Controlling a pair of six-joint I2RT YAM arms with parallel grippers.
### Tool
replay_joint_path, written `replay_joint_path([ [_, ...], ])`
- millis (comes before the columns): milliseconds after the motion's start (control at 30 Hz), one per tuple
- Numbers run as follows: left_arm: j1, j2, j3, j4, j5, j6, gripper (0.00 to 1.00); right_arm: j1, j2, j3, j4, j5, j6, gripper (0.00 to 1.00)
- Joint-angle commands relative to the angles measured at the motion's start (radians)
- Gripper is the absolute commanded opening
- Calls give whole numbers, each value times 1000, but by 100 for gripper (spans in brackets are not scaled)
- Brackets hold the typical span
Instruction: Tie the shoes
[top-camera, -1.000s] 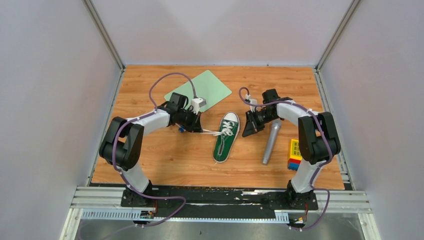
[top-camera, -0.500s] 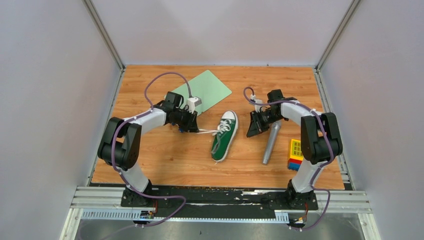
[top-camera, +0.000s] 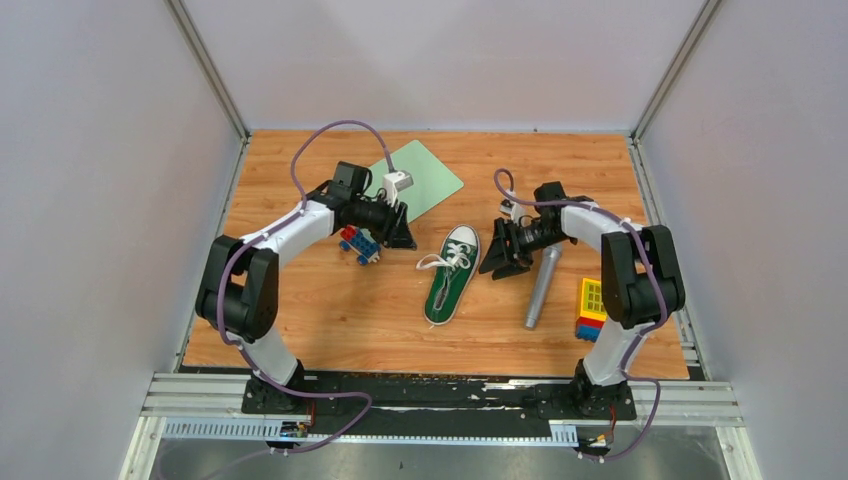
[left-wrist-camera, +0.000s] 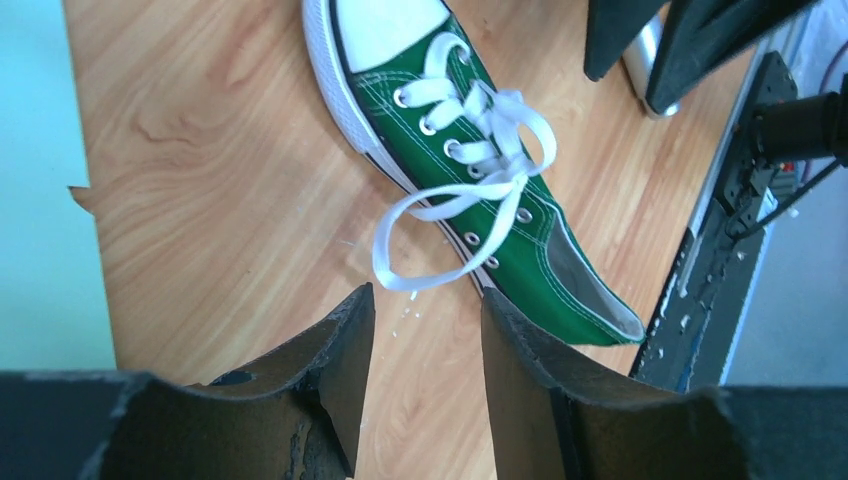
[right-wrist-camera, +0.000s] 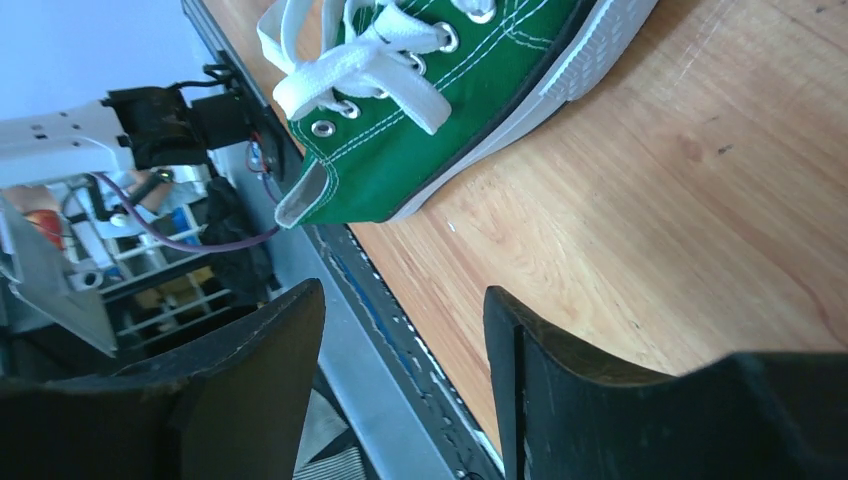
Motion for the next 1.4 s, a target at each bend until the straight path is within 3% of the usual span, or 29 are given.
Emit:
replay_joint_path([
  [0,-5,-44,5,-90,104,117,51,10,45,20,59,-61,123,59],
  [167,-53,-3,14,-200,115,386,52,33,102,134,82,-42,86,57],
  [433,-114,118,148,-321,57,605,53,91,208,244,83,26,66,53],
  [867,-160,223,191,-280,43,594,49,119,246,271,48,20,-76,54],
  [967,-167,245,197,-247,6,551,43,124,261,280,46,19,-85,44],
  [1033,-168,263,213,-247,-7,522,35,124,261,283,39,10,-94,29],
  [1167,-168,278,233,-269,-40,468,8,118,231,287,-8,23,-146,4],
  [1233,-164,270,231,-284,-72,439,0,106,200,275,-28,40,-167,0],
  [1367,-154,234,210,-324,-142,397,0,65,135,233,-54,101,-202,0],
])
